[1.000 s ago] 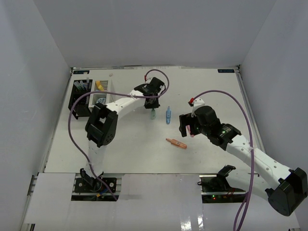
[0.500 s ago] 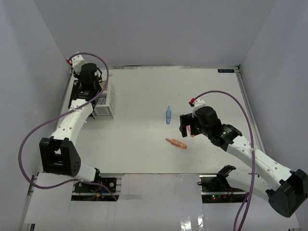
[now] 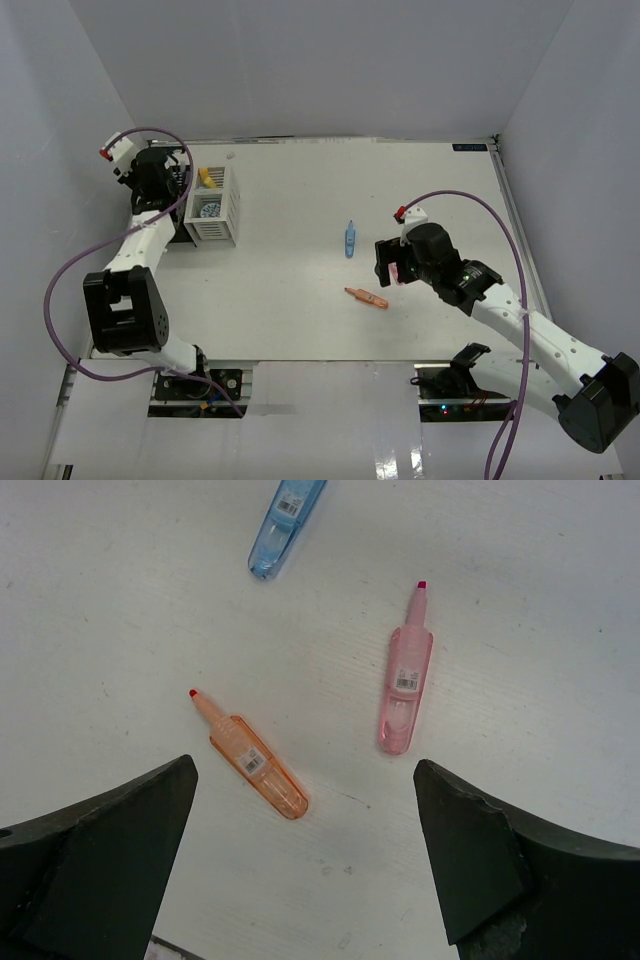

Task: Sort the stationery into containers
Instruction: Place the stationery in the storage box.

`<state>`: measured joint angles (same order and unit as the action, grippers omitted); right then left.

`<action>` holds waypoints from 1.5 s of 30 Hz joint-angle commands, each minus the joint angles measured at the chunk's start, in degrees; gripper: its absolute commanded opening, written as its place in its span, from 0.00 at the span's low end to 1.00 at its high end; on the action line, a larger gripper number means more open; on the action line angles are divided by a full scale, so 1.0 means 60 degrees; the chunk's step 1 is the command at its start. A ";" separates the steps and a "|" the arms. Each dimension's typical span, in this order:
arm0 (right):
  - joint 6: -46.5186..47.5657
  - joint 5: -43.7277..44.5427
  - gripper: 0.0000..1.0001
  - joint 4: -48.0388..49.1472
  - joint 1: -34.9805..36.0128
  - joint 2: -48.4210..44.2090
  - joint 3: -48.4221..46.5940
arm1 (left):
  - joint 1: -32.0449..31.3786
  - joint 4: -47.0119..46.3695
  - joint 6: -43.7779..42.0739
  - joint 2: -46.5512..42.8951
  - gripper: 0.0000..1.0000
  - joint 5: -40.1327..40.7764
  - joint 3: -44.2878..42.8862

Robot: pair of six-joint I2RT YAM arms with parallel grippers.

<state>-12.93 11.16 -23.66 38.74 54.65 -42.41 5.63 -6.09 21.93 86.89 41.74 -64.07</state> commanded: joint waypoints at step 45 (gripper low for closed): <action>-0.1024 0.0557 0.96 -0.0026 -0.0261 0.0487 0.0023 | -0.3806 0.7021 0.2114 -0.0142 0.98 -0.6472 -0.3631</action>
<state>-17.69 12.62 -23.92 37.45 59.33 -42.09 -13.21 32.38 31.27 86.06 6.87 -82.41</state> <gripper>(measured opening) 0.962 0.979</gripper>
